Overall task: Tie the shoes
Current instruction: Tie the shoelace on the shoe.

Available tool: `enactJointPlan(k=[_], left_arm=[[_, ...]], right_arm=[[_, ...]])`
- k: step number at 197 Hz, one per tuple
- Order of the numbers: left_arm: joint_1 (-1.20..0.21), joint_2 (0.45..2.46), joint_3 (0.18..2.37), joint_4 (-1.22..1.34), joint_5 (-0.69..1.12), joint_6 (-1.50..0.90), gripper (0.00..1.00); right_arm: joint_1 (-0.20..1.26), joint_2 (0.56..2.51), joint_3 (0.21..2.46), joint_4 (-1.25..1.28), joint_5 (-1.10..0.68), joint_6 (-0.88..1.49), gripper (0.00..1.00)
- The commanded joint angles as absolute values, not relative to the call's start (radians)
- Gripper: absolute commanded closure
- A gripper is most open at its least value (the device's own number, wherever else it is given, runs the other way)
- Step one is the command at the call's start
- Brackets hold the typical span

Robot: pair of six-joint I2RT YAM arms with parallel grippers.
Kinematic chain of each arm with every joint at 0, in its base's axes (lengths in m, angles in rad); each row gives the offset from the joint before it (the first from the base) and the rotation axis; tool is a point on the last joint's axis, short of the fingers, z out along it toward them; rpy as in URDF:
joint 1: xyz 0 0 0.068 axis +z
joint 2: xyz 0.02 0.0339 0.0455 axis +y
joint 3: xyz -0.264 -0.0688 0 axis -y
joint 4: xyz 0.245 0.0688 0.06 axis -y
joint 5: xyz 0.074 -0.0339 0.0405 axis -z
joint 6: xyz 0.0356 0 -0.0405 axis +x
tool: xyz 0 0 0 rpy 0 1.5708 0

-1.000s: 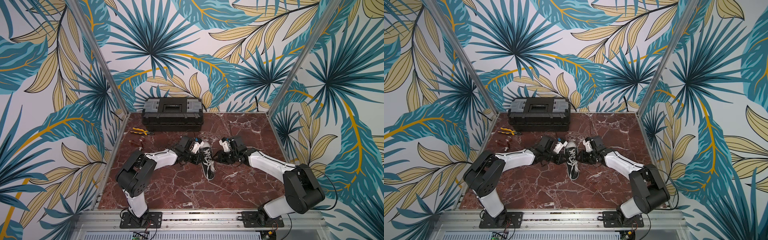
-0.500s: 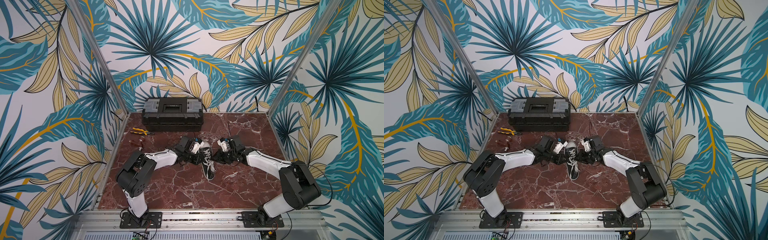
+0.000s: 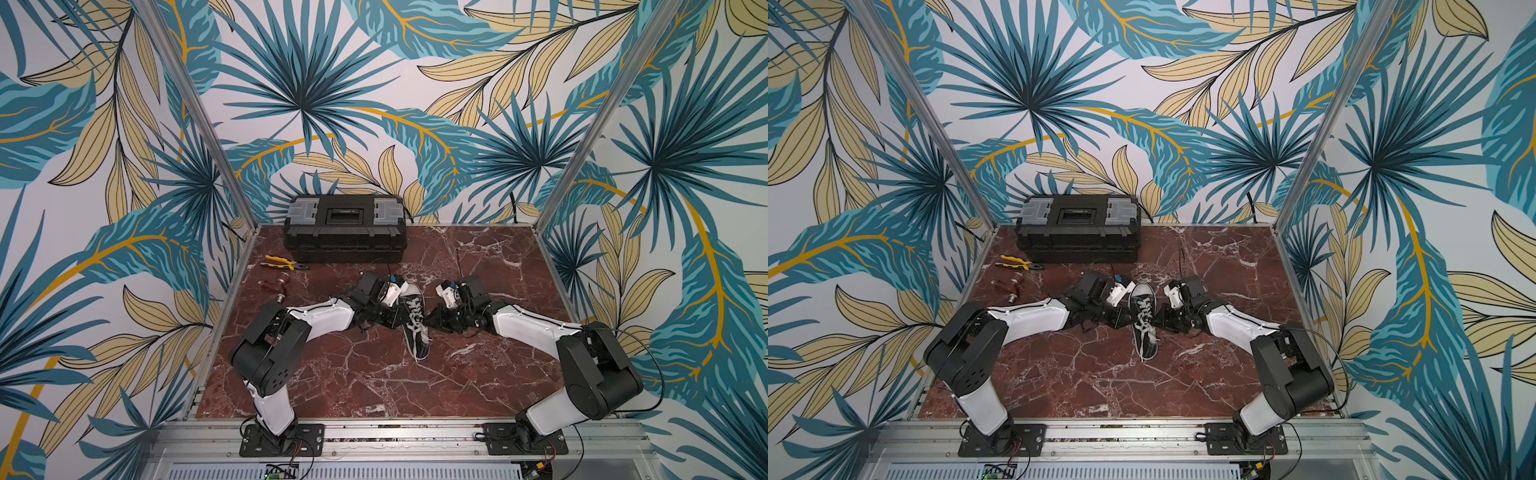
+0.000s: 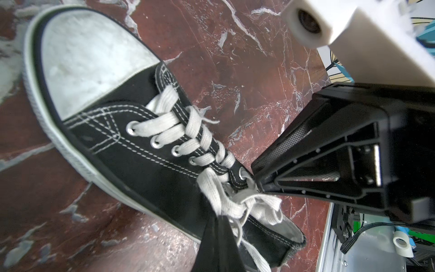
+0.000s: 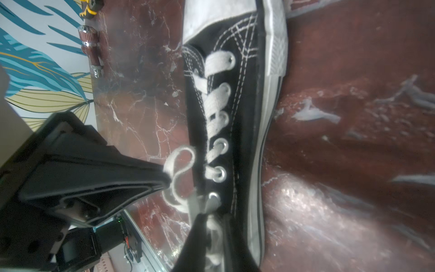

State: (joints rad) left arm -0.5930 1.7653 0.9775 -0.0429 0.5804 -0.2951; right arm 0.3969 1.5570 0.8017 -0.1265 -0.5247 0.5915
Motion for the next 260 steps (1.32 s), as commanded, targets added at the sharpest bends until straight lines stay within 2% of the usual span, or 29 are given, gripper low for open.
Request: enactJointPlan(k=[1,144,230,260], left_arm=[[-0.596,1.738,0.966,-0.055,0.581,-0.275,1.0],[-0.595,1.739,0.963,-0.056,0.574,-0.272,1.0],[-0.595,1.734,0.967,-0.067,0.566,-0.269,1.0],[-0.595,1.725,0.967,-0.073,0.562,-0.265,1.0]], right_arm=[[0.395,1.532,0.776,-0.108,-0.532,0.595,0.78],[0.397,1.497,0.703,-0.038,-0.575,0.657,0.74],[0.398,1.453,0.699,-0.087,-0.566,0.634,1.0],[0.4,1.424,0.708,-0.146,-0.5,0.605,1.0]])
